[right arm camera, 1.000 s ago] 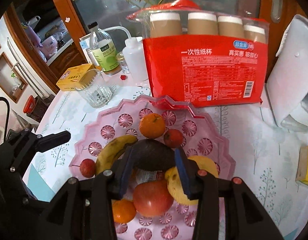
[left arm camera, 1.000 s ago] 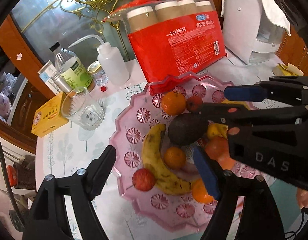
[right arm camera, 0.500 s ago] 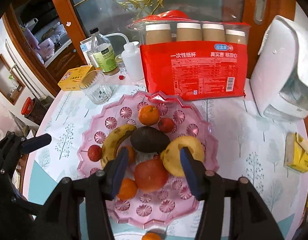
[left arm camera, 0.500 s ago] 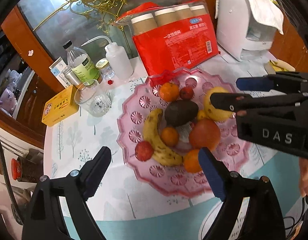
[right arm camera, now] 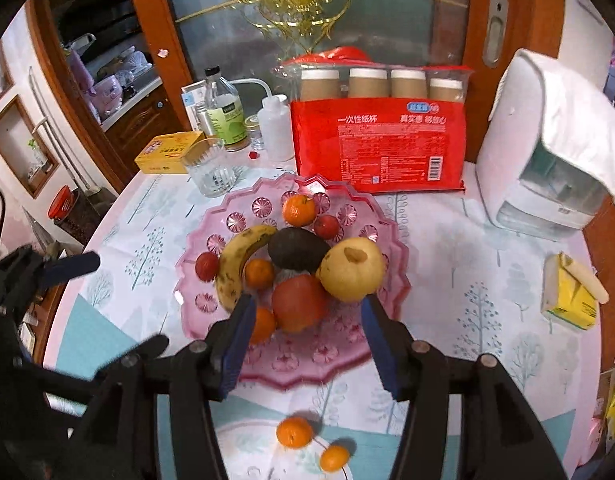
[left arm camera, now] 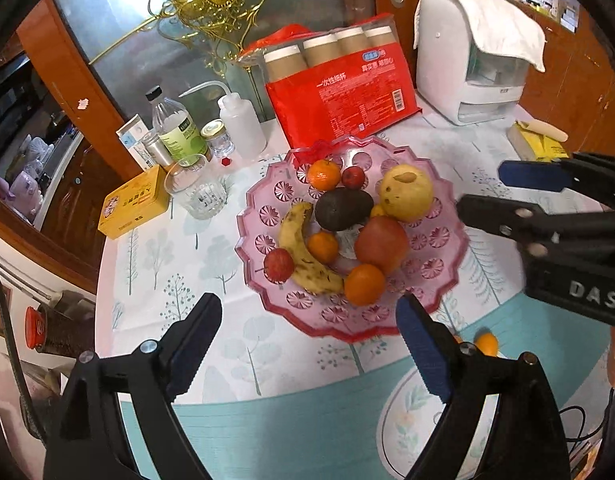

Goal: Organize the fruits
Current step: 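Withdraw both open tools from the bowl back toward the mat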

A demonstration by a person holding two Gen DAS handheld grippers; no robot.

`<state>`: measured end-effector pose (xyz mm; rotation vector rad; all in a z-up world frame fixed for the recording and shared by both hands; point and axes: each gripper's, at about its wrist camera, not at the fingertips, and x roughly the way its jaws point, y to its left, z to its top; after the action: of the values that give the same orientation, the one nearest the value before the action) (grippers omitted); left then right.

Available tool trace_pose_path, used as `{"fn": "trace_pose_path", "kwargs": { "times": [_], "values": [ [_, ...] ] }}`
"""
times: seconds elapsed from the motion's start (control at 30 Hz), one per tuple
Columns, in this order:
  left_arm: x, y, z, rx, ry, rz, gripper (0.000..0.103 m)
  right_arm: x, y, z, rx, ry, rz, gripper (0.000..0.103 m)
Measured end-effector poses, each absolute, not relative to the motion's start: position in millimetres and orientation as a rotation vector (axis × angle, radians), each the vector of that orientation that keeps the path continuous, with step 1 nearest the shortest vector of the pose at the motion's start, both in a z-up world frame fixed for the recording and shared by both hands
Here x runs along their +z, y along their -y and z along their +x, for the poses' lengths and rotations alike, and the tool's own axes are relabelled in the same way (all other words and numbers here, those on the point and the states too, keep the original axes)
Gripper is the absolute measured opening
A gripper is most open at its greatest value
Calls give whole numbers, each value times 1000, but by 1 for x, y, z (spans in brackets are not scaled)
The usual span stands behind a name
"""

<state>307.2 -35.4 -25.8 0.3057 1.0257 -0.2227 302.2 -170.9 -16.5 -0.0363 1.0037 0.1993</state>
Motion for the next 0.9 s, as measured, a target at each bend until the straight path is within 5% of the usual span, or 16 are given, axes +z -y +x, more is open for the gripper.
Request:
{"fn": "trace_pose_path", "kwargs": {
  "times": [0.57,0.9],
  "values": [
    [-11,42,219,-272,-950,194,88,-12,212,184,192,-961,-51,55],
    [-56,57,198,-281,-955,150,88,-53,224,150,141,-973,-41,55]
  ]
}}
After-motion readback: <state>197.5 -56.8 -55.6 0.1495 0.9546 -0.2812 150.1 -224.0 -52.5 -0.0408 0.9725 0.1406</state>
